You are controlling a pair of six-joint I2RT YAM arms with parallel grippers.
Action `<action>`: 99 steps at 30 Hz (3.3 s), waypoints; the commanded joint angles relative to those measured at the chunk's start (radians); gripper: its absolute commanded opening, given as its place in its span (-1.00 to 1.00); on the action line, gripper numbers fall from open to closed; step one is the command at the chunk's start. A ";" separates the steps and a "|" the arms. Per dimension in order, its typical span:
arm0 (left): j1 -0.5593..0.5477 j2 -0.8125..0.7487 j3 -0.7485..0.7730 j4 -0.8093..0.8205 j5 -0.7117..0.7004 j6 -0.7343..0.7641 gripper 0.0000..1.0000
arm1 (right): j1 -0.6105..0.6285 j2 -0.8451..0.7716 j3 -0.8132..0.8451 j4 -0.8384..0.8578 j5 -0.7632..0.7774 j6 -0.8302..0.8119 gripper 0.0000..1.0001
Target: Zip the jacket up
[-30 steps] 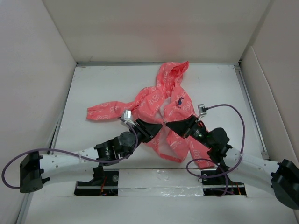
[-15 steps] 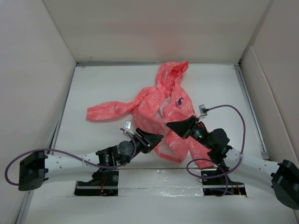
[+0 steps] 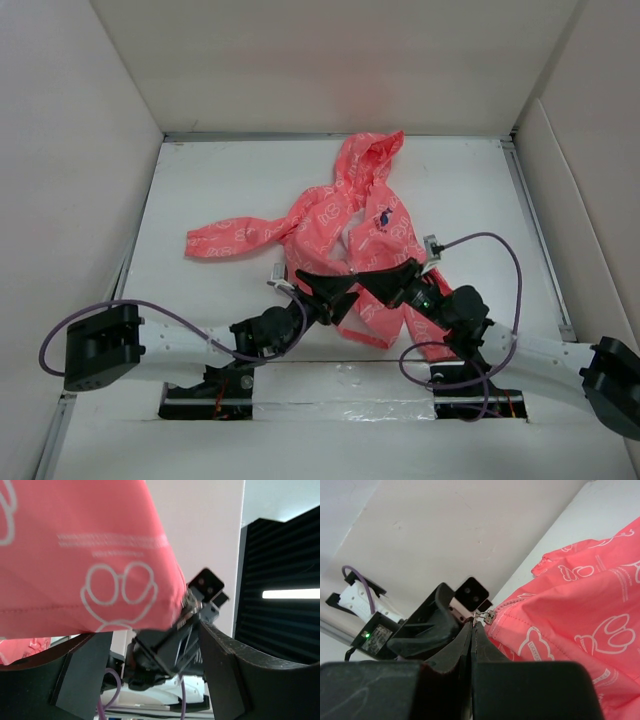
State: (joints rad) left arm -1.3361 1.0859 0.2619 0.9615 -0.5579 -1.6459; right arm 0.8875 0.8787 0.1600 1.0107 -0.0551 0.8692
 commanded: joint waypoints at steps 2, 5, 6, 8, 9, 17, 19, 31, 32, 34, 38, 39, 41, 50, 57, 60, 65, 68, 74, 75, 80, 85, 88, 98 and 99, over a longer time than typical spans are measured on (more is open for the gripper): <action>-0.014 0.005 -0.038 0.115 -0.082 -0.087 0.31 | 0.062 -0.012 -0.042 0.132 0.058 -0.027 -1.00; -0.023 -0.015 -0.059 0.123 -0.114 -0.074 0.24 | 0.117 0.009 -0.060 0.170 0.093 -0.012 -1.00; -0.023 -0.023 -0.062 0.115 -0.126 -0.066 0.19 | 0.131 0.025 -0.068 0.175 0.110 -0.007 -1.00; -0.066 -0.047 -0.067 0.109 -0.180 -0.037 0.15 | 0.163 0.040 -0.076 0.184 0.121 0.001 -1.00; -0.077 -0.056 -0.069 0.096 -0.198 -0.031 0.07 | 0.163 0.049 -0.085 0.199 0.135 0.007 -1.00; -0.109 -0.123 -0.093 0.009 -0.272 -0.029 -0.27 | 0.174 0.025 -0.077 0.177 0.141 0.016 -1.00; -0.109 -0.115 -0.092 0.011 -0.261 -0.028 -0.42 | 0.174 0.008 -0.074 0.151 0.152 0.011 -1.00; -0.109 -0.127 -0.085 0.006 -0.258 0.023 -1.00 | 0.174 -0.015 -0.060 0.098 0.155 0.004 -1.00; -0.109 -0.130 -0.079 0.006 -0.257 0.032 -1.00 | 0.174 -0.012 -0.060 0.098 0.152 0.007 -1.00; -0.109 -0.132 -0.075 0.013 -0.249 0.070 -1.00 | 0.174 0.000 -0.062 0.104 0.146 0.008 -1.00; -0.109 -0.153 -0.058 -0.001 -0.224 0.159 -1.00 | 0.174 0.005 -0.066 0.123 0.144 0.020 -1.00; -0.109 -0.162 -0.047 -0.082 -0.199 0.172 -1.00 | 0.174 0.000 -0.062 0.114 0.150 0.028 -1.00; -0.109 -0.196 -0.038 -0.121 -0.153 0.194 -1.00 | 0.174 -0.038 -0.030 0.047 0.150 0.033 -1.00; -0.118 -0.268 0.014 -0.443 -0.004 0.311 -1.00 | -0.052 -0.218 0.133 -0.432 -0.052 0.054 -1.00; -0.152 -0.130 0.039 -0.516 0.090 0.354 -1.00 | -0.280 0.040 0.187 -0.164 -0.371 0.215 -1.00; -0.201 -0.100 0.072 -0.616 0.050 0.356 -1.00 | -0.332 0.175 0.208 -0.028 -0.445 0.276 -1.00; -0.225 -0.170 0.094 -0.724 0.007 0.368 -1.00 | -0.446 0.307 0.317 -0.010 -0.476 0.239 -1.00; -0.235 -0.277 0.108 -0.779 -0.017 0.383 -1.00 | -0.530 0.333 0.442 -0.107 -0.459 0.153 -1.00; -0.245 -0.498 0.259 -1.006 -0.135 0.504 -1.00 | -0.691 0.417 0.814 -0.368 -0.280 -0.097 -1.00; -0.245 -0.520 0.284 -1.029 -0.161 0.526 -1.00 | -0.737 0.442 0.863 -0.389 -0.247 -0.126 -1.00; -0.245 -0.661 0.433 -1.225 -0.252 0.600 -1.00 | -0.858 0.678 1.178 -0.435 -0.184 -0.164 -1.00; -0.245 -0.773 0.448 -1.277 -0.321 0.638 -1.00 | -0.905 0.750 1.307 -0.536 -0.415 -0.154 -1.00; -0.245 -0.793 0.396 -1.398 -0.301 0.485 -1.00 | -0.802 0.620 1.098 -0.547 -0.500 -0.260 -1.00; -0.245 -0.954 0.198 -1.801 -0.129 -0.030 -1.00 | -0.233 0.557 0.554 -0.342 -0.505 -0.450 -0.61; -0.245 -0.955 0.207 -1.843 -0.096 -0.061 -1.00 | -0.204 0.565 0.543 -0.340 -0.477 -0.476 -0.48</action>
State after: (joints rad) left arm -1.5780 0.1551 0.4511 -0.6590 -0.6662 -1.4418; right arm 0.6525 1.4376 0.7326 0.5282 -0.5377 0.4709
